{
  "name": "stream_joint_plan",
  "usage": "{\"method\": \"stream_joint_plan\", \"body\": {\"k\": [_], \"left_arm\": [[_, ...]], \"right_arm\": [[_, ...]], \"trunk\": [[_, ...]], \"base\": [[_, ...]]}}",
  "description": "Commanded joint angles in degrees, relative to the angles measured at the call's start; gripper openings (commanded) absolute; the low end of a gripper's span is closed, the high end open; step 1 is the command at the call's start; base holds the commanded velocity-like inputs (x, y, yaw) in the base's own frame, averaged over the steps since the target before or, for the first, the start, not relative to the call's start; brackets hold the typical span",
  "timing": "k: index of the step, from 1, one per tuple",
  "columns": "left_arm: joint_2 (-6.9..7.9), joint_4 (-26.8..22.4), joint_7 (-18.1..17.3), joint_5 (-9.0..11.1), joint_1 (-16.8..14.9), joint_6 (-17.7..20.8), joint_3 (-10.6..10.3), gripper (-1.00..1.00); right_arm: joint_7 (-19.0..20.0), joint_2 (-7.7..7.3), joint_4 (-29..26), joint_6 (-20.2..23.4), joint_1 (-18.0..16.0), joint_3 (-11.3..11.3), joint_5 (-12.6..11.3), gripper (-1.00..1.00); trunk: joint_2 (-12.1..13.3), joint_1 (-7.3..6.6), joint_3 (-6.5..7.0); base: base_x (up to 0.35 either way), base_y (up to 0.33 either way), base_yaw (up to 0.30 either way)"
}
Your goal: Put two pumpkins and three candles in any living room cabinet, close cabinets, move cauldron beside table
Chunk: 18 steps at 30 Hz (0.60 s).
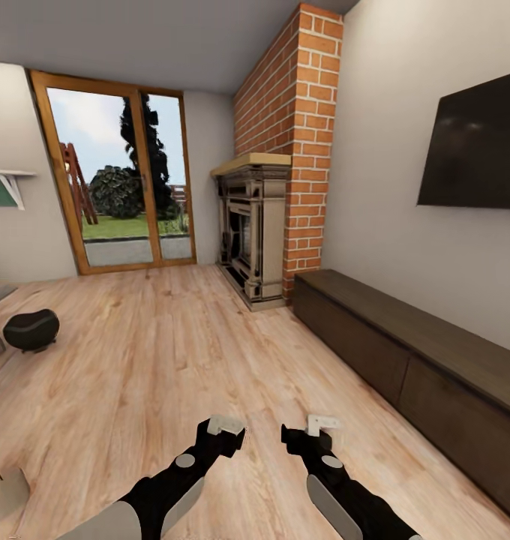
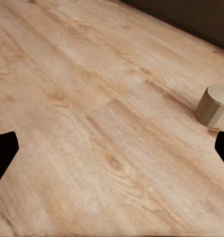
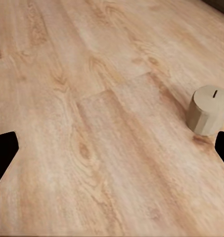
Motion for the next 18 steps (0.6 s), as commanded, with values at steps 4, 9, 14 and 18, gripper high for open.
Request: {"method": "stream_joint_plan", "body": {"k": [4, 9, 14, 18], "left_arm": [[0.01, 0.01, 0.53, 0.43, -0.09, -0.29, -0.38, 1.0], [0.01, 0.01, 0.62, 0.44, -0.09, -0.27, -0.34, 1.0], [-0.06, 0.07, 0.66, 0.46, -0.09, -0.13, -0.33, 1.0], [-0.05, 0.11, 0.67, 0.5, -0.09, -0.06, -0.33, 1.0]], "right_arm": [[-0.47, -0.08, -0.15, 0.23, -0.05, 0.28, -0.23, 1.0], [-0.47, -0.08, -0.15, 0.23, -0.05, 0.29, -0.23, 1.0], [-0.47, -0.08, -0.14, 0.23, -0.05, 0.29, -0.23, 1.0], [-0.47, -0.08, -0.15, 0.23, -0.05, 0.25, -0.23, 1.0]], "trunk": [[-0.03, -0.01, -0.06], [0.0, -0.06, 0.38], [0.06, -0.19, 1.49], [0.12, -0.3, 2.37]], "base": [[0.0, 0.017, 0.29], [0.0, 0.004, 0.29], [0.0, 0.001, 0.29], [0.0, 0.0, 0.2]]}}
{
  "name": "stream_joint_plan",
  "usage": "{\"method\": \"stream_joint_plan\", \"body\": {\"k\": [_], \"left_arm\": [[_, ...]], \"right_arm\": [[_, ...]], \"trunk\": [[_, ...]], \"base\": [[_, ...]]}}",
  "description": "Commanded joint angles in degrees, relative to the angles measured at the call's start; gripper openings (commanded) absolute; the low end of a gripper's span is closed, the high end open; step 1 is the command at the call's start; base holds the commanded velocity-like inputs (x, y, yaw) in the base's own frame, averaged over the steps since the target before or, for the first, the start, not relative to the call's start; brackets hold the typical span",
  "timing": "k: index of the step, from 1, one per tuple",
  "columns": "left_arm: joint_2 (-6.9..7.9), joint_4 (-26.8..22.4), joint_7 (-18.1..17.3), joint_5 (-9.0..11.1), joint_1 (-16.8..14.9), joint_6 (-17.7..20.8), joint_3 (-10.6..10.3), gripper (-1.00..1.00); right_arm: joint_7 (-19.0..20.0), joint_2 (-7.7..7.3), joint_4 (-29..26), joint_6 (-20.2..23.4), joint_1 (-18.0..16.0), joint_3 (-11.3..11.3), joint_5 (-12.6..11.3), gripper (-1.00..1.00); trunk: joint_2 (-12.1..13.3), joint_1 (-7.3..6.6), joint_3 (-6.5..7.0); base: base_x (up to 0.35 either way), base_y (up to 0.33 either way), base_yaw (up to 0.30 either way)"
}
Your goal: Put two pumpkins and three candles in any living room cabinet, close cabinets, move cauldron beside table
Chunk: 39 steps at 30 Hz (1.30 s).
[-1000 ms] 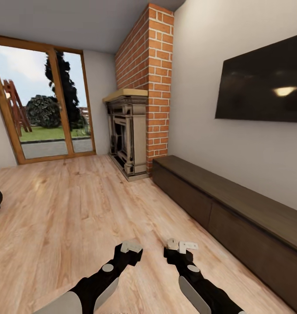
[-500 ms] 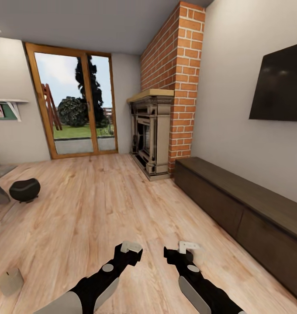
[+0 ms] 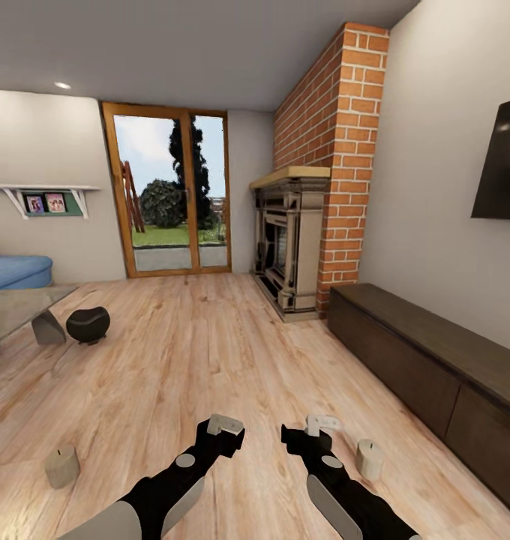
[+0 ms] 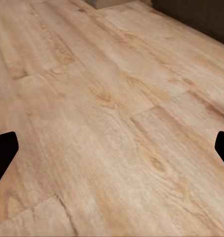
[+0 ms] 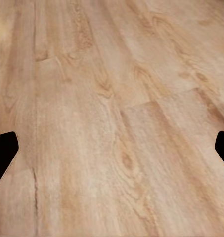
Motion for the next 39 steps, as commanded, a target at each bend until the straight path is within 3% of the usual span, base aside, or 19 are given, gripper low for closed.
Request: {"method": "stream_joint_plan", "body": {"k": [1, 15, 22, 26, 29, 31, 34, 39], "left_arm": [[0.03, 0.03, 0.42, 0.41, -0.08, -0.28, -0.49, 1.0], [0.17, 0.09, 0.46, 0.5, -0.08, -0.25, -0.27, 1.0], [0.17, 0.16, 0.43, 0.5, -0.08, -0.18, 1.51, 1.0], [0.11, 0.56, 0.48, 0.43, -0.08, 0.06, 4.67, 1.0], [0.04, 3.28, 0.5, 0.38, -0.08, 0.27, 8.65, 1.0], [0.02, 7.78, 0.5, 0.39, -0.15, 1.37, 12.3, 1.0], [0.01, 9.84, 0.65, 0.39, -0.28, 3.07, 14.05, 1.0], [0.01, 11.6, 3.87, 0.43, -0.73, 11.12, 15.62, 1.0]], "right_arm": [[-0.46, -0.08, -0.13, 0.23, -0.06, 0.24, -0.22, 1.0], [-0.46, -0.08, -0.12, 0.27, -0.06, 0.22, -0.21, 1.0], [-0.46, -0.08, -0.12, 0.24, -0.06, 0.25, -0.22, 1.0], [-0.46, -0.08, -0.12, 0.24, -0.06, 0.27, -0.22, 1.0], [-0.46, -0.08, -0.1, 0.23, -0.06, 0.29, -0.21, 1.0], [-0.46, -0.08, -0.12, 0.23, -0.06, 0.29, -0.17, 1.0], [-0.46, -0.08, -0.13, 0.25, -0.06, 0.33, -0.15, 1.0], [-0.56, -0.06, 0.42, 1.01, -0.06, 0.09, -0.47, 1.0]], "trunk": [[-0.01, -0.04, 0.16], [0.18, -0.4, 3.26], [0.27, -0.58, 4.81], [0.32, -0.68, 5.7], [0.36, -0.76, 6.36], [0.39, -0.81, 6.81], [0.43, -0.89, 7.47], [0.5, -1.02, 8.58]], "base": [[0.0, 0.0, 0.109], [0.0, 0.0, 0.017], [0.0, 0.0, 0.0], [0.0, 0.0, 0.0], [0.0, 0.0, 0.0], [0.0, 0.0, 0.0], [0.0, 0.0, 0.0], [0.0, 0.0, 0.0]]}}
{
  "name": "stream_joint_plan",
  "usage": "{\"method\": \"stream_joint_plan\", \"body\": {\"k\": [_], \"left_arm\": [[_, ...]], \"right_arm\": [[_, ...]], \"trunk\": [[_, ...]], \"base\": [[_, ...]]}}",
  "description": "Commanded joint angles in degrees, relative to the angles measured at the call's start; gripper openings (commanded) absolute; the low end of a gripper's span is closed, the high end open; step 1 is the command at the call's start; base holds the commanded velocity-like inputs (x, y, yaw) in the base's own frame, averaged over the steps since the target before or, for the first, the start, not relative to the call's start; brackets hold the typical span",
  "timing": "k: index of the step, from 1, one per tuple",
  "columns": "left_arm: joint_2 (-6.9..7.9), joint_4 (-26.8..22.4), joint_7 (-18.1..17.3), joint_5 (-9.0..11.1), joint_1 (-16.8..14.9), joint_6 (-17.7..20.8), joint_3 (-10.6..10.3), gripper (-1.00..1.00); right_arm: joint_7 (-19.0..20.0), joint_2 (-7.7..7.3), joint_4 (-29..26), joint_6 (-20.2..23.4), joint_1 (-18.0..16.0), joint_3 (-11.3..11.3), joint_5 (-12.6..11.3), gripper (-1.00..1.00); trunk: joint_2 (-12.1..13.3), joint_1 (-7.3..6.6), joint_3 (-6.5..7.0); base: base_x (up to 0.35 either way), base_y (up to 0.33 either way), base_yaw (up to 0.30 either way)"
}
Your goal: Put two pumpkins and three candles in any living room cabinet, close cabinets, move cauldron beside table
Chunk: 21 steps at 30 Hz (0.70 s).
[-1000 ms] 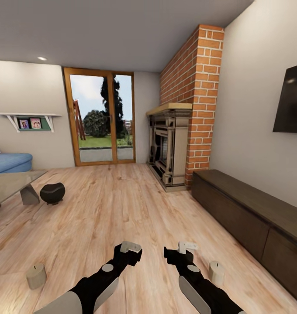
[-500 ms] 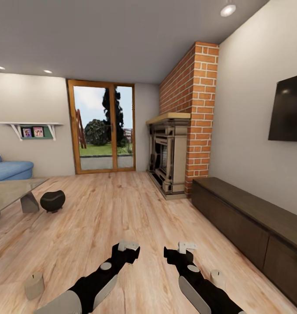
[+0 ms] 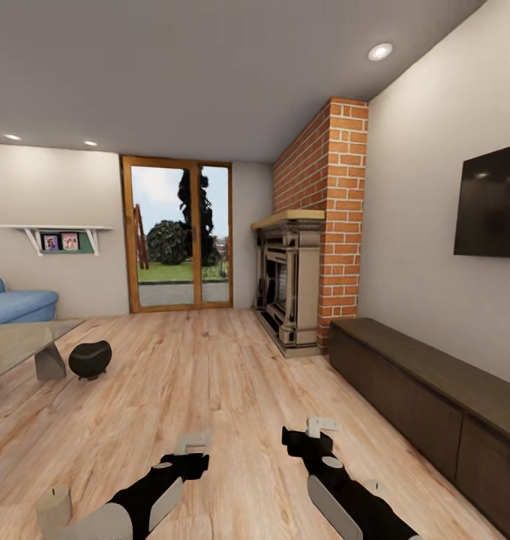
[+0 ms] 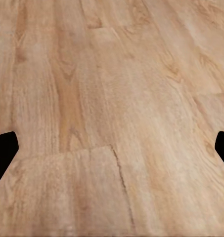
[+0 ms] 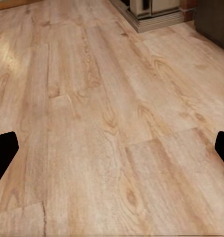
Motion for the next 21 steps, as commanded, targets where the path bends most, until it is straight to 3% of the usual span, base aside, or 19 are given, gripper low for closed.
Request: {"method": "stream_joint_plan", "body": {"k": [1, 5, 10, 14, 21], "left_arm": [[0.03, -0.01, 1.47, 0.44, -0.1, 2.83, -0.33, 1.0], [0.07, 0.26, 2.79, 0.46, -0.32, 6.83, -0.12, 1.0], [0.04, 0.25, 3.4, 0.36, -0.31, 8.04, -0.01, 1.0], [0.03, 0.16, 3.45, 0.42, -0.22, 8.0, 0.05, 1.0], [0.11, 0.31, 3.41, 0.51, -0.18, 6.01, 0.21, 1.0]], "right_arm": [[-0.54, -0.02, 0.84, 1.03, -0.1, 0.12, -0.41, 1.0], [-0.8, 0.75, 3.49, 5.65, -0.27, -0.12, -0.74, 1.0], [-0.95, 2.07, 5.7, 10.81, -0.7, -0.3, -0.85, 1.0], [-0.99, 2.46, 6.2, 12.2, -0.81, -0.3, -0.92, 1.0], [-1.05, 2.68, 6.02, 12.21, -0.83, -0.17, -0.87, 1.0]], "trunk": [[-0.03, -0.01, -0.07], [-0.03, -0.01, -0.07], [-0.03, -0.01, -0.07], [-0.03, -0.01, -0.07], [-0.03, -0.01, -0.07]], "base": [[0.0, 0.0, 0.0], [0.0, 0.0, 0.0], [0.0, 0.0, 0.0], [0.068, 0.0, 0.0], [0.265, 0.001, 0.0]]}}
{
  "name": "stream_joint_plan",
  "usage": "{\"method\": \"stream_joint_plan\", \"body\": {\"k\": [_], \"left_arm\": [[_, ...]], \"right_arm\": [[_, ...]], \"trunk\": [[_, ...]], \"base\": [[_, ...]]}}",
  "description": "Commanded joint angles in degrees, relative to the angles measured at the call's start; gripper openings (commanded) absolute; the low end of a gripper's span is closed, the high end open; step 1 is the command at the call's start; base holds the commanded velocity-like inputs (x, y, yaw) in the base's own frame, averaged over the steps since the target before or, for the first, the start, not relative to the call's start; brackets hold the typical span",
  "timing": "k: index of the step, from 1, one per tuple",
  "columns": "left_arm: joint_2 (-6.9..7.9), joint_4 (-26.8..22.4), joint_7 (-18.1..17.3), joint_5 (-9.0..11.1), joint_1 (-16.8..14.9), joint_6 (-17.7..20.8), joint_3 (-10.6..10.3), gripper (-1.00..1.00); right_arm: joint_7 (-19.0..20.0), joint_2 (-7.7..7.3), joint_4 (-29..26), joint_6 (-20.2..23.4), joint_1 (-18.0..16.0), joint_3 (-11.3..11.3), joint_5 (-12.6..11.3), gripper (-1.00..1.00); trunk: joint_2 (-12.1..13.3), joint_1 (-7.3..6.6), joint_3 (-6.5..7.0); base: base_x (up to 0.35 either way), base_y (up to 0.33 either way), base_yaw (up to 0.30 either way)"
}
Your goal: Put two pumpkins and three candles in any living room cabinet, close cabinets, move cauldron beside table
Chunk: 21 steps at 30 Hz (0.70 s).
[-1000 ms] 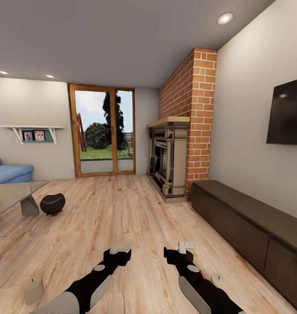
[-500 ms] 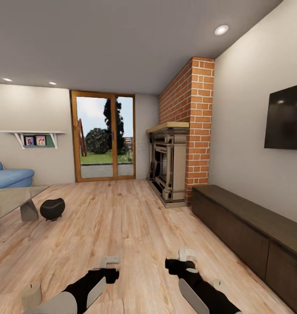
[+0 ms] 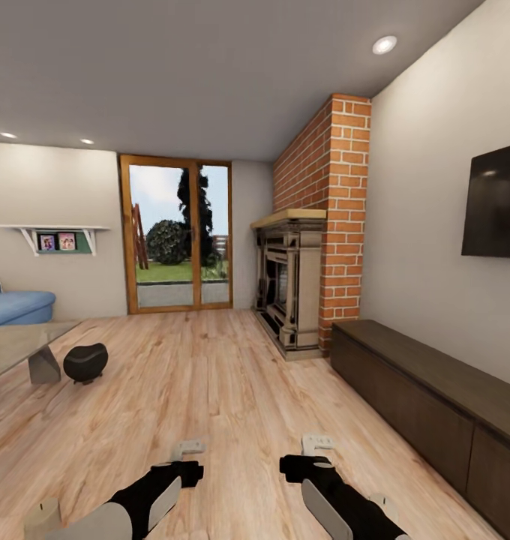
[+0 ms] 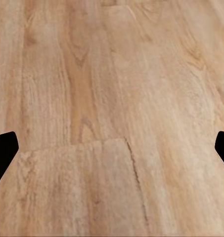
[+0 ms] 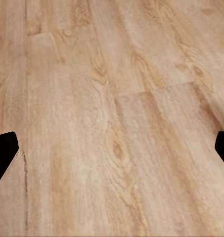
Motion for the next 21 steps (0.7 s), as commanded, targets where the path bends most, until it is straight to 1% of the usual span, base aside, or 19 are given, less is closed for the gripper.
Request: {"method": "stream_joint_plan", "body": {"k": [1, 2, 5, 10, 15, 21], "left_arm": [[0.06, -0.12, 0.4, 0.51, -0.03, 0.13, -0.43, 1.0], [0.07, -0.11, 0.33, 0.52, -0.03, 0.06, -0.32, 1.0], [0.1, -0.06, 0.15, 0.54, -0.04, -0.07, 0.26, 1.0], [0.12, -0.01, 0.19, 0.47, -0.07, 0.22, 0.61, 1.0], [0.14, -0.01, 0.37, 0.38, -0.1, 1.14, 0.7, 1.0], [0.07, -0.25, 0.26, 0.46, -0.11, 2.48, 0.78, 1.0]], "right_arm": [[-0.46, -0.01, -0.16, 0.1, -0.05, 0.22, -0.38, 1.0], [-0.46, 0.05, -0.22, 0.07, -0.06, 0.22, -0.39, 1.0], [-0.47, 0.82, -0.34, 0.18, -0.07, 0.25, -0.44, 1.0], [-0.34, 2.07, -0.29, 0.61, -0.05, 0.15, -0.38, 1.0], [-0.34, 2.38, -0.28, 0.72, -0.07, 0.1, -0.26, 1.0], [-0.13, 2.53, -0.24, 0.81, -0.06, 0.07, -0.26, 1.0]], "trunk": [[-0.03, 0.02, -0.08], [-0.03, 0.02, -0.1], [-0.03, 0.02, -0.25], [-0.03, 0.02, -0.64], [-0.03, 0.02, -1.08], [-0.03, 0.02, -1.64]], "base": [[0.315, 0.014, 0.0], [0.32, 0.027, 0.0], [0.329, 0.061, 0.0], [0.335, 0.101, 0.0], [0.329, 0.121, 0.0], [0.125, 0.041, 0.0]]}}
